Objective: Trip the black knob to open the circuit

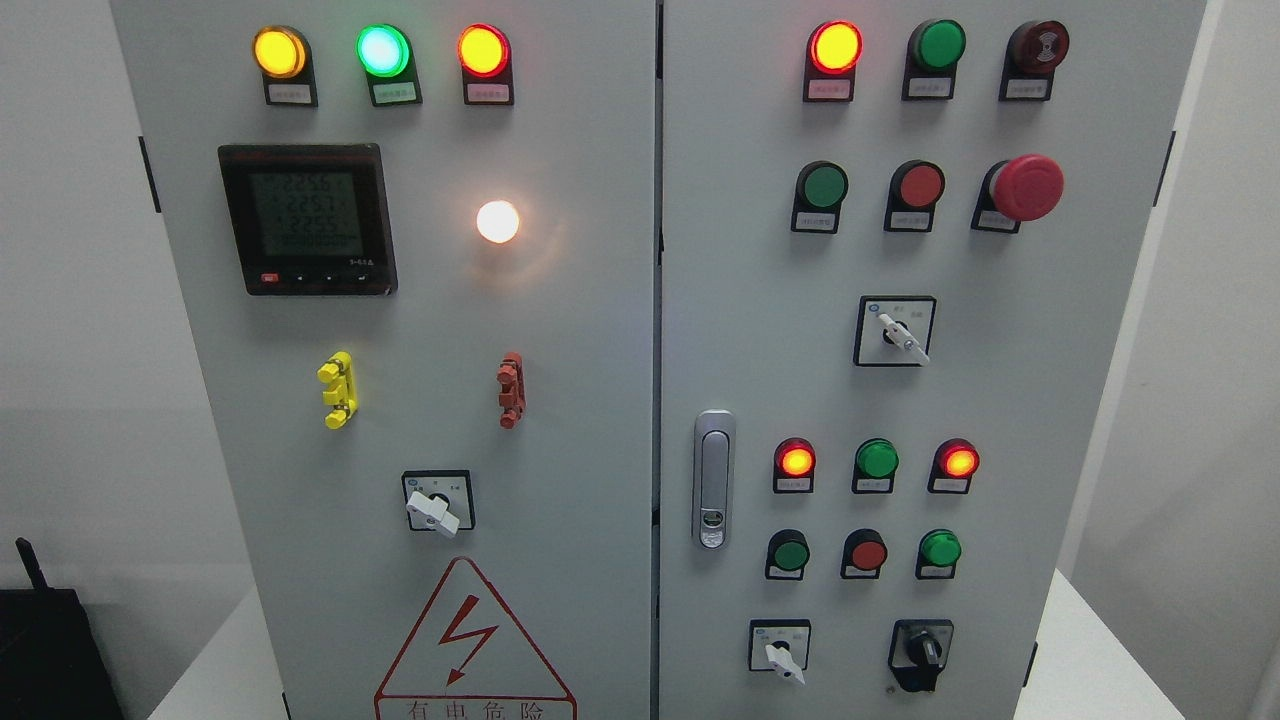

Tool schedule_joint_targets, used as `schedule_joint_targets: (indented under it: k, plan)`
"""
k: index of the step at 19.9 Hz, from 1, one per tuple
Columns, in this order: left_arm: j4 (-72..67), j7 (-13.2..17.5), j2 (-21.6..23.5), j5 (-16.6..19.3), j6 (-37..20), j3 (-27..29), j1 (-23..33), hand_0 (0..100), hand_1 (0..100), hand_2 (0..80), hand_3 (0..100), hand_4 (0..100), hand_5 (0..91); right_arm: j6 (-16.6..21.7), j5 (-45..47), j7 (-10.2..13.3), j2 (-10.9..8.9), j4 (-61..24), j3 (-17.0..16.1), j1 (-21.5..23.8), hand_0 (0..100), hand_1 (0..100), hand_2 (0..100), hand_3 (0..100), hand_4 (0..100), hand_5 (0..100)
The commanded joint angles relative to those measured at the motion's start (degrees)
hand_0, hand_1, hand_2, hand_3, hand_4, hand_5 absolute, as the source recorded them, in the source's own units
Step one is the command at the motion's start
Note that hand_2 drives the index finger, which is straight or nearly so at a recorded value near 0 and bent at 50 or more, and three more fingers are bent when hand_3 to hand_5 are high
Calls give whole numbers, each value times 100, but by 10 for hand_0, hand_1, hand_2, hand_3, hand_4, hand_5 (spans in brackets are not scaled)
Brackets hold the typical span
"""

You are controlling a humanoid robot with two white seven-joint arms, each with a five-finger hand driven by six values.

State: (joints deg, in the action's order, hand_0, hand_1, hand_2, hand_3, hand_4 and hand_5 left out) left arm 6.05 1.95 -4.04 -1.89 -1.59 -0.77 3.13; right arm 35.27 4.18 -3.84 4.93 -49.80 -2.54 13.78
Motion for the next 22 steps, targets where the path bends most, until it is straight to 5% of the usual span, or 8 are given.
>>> schedule_joint_targets:
  k: [1,12,22]
  plan:
    - [1,-1,-9,-14,-8,7,-14,120,389,0,0,0,0,94,30,6,17,-231,-80,2,443,675,0,840,705,601]
    - [1,-1,-9,-14,-8,7,-14,120,389,0,0,0,0,217,39,15,8,-1250,-229,2,625,729,0,877,747,678]
    - [1,-1,-9,-14,-8,7,-23,120,389,0,0,0,0,156,48,181,8,-2129,-212,-16,830,782,0,983,874,911]
